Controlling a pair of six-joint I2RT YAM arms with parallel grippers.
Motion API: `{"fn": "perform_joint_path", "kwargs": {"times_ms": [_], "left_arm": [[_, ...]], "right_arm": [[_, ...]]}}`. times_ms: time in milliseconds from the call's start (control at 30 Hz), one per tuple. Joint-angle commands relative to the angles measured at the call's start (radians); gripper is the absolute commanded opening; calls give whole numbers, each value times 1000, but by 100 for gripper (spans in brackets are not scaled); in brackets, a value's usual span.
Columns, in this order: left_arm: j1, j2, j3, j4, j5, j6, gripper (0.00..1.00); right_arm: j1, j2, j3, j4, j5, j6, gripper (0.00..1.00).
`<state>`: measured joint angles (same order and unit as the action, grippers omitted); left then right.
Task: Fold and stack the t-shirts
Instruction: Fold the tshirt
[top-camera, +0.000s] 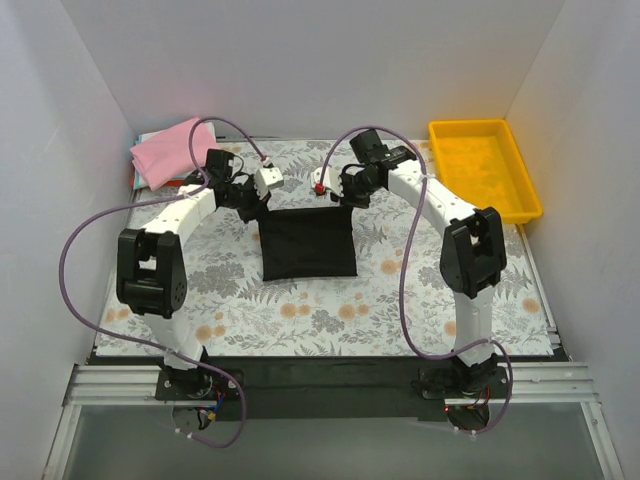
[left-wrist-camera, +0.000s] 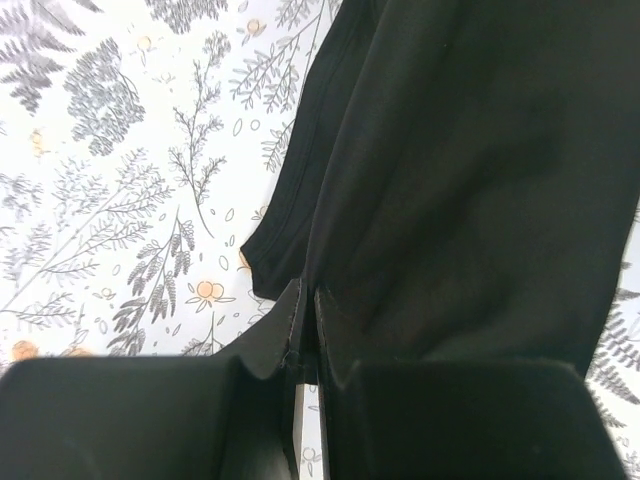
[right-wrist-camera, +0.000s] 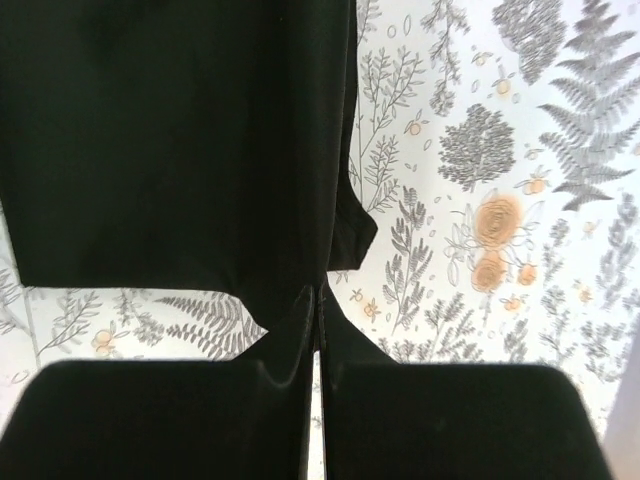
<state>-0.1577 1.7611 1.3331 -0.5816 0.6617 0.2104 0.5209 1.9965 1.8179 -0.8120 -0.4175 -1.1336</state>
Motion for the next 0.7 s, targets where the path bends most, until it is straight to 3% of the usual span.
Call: {"fn": "perform_joint_path", "kwargs": {"times_ms": [0, 367, 667], "left_arm": [[14, 72, 60, -3, -8, 1, 0], [30, 299, 198, 84, -37, -94, 3], [30, 287, 267, 65, 1, -125, 0]], "right_arm": [[-5, 91, 61, -4, 25, -17, 1], [-19, 301, 216, 48, 109, 34, 1], [-52, 228, 155, 134, 114, 49, 1]]}}
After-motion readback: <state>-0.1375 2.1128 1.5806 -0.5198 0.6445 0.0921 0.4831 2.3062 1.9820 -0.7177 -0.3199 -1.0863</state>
